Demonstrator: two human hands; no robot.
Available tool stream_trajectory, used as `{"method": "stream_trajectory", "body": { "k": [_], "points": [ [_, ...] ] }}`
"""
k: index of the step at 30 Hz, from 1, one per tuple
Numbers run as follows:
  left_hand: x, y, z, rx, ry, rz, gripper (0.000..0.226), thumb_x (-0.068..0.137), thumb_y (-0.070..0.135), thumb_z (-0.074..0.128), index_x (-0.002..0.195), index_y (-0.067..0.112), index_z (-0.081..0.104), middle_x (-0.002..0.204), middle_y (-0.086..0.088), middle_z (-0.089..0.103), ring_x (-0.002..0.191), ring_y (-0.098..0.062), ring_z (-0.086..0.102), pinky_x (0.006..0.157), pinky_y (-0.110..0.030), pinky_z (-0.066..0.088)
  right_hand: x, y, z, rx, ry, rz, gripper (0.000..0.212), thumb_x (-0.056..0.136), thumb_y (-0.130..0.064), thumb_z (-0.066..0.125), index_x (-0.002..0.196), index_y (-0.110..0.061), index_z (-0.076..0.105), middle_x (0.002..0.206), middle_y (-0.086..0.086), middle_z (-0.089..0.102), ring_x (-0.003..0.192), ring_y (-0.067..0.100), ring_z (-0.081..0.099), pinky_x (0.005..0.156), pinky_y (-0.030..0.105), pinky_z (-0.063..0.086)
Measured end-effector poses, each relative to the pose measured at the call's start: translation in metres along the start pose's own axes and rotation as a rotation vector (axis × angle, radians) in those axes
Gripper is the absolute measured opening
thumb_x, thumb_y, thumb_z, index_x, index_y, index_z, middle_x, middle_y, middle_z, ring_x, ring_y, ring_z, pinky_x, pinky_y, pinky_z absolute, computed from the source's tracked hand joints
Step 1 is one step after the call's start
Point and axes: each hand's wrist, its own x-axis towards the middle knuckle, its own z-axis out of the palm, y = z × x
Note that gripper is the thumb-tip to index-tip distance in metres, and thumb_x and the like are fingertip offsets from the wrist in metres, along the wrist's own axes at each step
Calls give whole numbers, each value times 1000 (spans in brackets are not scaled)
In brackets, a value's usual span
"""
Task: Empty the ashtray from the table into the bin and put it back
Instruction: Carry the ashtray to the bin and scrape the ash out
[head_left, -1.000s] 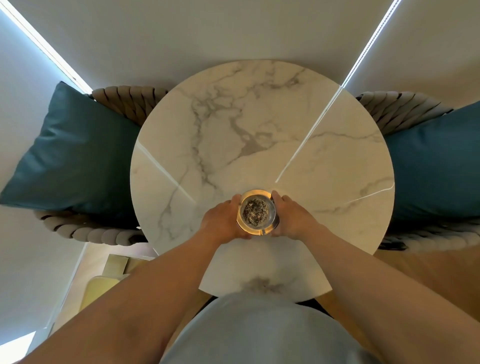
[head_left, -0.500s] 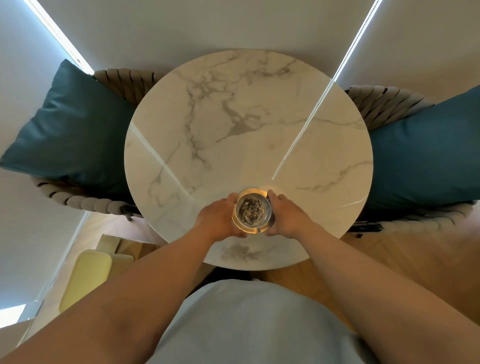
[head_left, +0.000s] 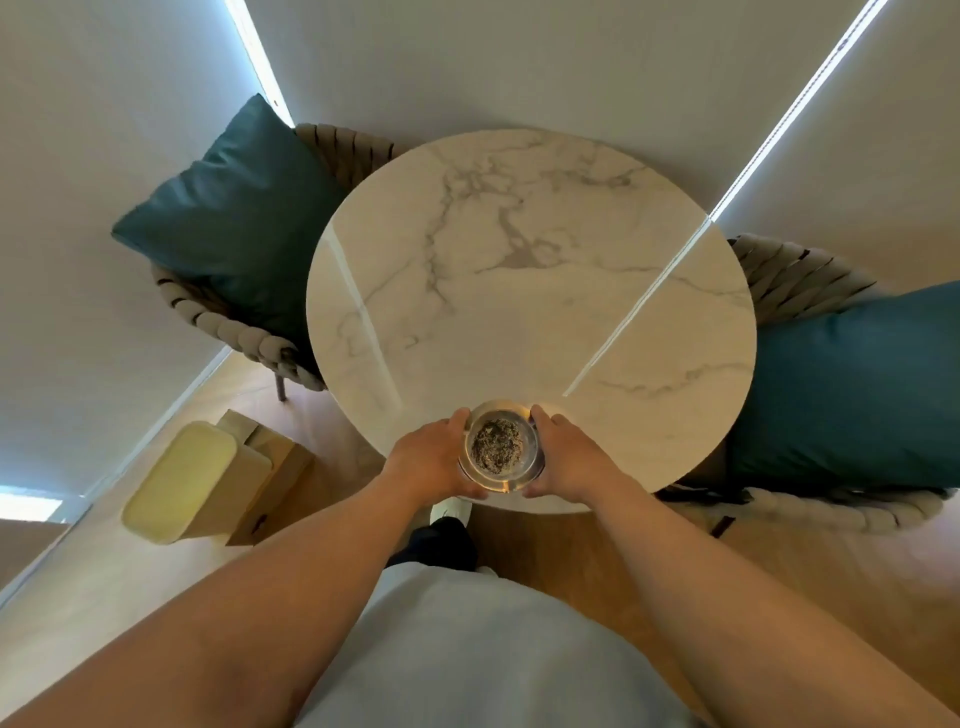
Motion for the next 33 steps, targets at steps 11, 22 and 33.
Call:
{"method": "stream_trajectory", "body": {
  "k": [11, 22, 33],
  "points": [
    [-42, -50, -12, -104, 141, -133, 98, 50, 66, 77, 131, 32, 32, 114, 8, 64, 101, -17, 62, 84, -42, 55, 25, -62, 5, -100, -75, -176, 111, 57, -34, 93, 145, -19, 27, 126, 9, 52, 116, 29, 54, 96, 42, 48],
    [-97, -157, -24, -166, 279, -365, 102, 51, 66, 80, 134, 33, 30, 113, 9, 64, 102, -16, 61, 85, -38, 51, 86, -178, 51, -265, -186, -357, 122, 57, -35, 92, 152, -16, 17, 131, 10, 48, 122, 30, 50, 99, 40, 46],
    [-181, -309, -88, -282, 389, -558, 99, 49, 61, 83, 132, 33, 36, 117, 7, 65, 106, -18, 60, 86, -39, 50, 141, -365, 117, -377, -226, -592, 88, 63, -39, 88, 133, -26, 36, 125, 1, 55, 116, 22, 54, 95, 45, 50]
  ]
}}
